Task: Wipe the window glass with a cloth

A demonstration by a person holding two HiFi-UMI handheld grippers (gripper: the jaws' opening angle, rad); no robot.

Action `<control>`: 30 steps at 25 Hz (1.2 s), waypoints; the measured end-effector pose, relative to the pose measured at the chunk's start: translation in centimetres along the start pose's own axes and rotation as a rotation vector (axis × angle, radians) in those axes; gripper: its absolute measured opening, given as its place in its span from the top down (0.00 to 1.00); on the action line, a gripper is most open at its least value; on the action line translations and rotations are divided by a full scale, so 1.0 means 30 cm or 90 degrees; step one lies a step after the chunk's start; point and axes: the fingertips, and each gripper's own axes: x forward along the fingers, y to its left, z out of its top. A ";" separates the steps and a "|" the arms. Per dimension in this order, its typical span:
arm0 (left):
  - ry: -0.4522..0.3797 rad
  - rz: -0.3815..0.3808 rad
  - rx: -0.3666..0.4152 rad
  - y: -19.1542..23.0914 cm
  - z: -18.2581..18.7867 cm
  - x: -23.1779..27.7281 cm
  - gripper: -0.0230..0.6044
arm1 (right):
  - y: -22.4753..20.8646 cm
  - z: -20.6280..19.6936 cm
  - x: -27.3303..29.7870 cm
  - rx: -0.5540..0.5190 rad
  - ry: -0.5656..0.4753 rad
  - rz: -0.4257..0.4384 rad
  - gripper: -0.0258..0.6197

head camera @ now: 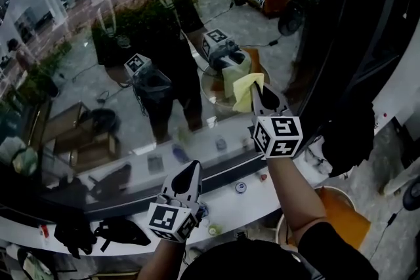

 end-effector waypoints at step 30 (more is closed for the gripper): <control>0.004 0.017 0.023 0.015 0.010 0.004 0.96 | -0.002 -0.011 0.004 -0.025 -0.011 0.009 0.90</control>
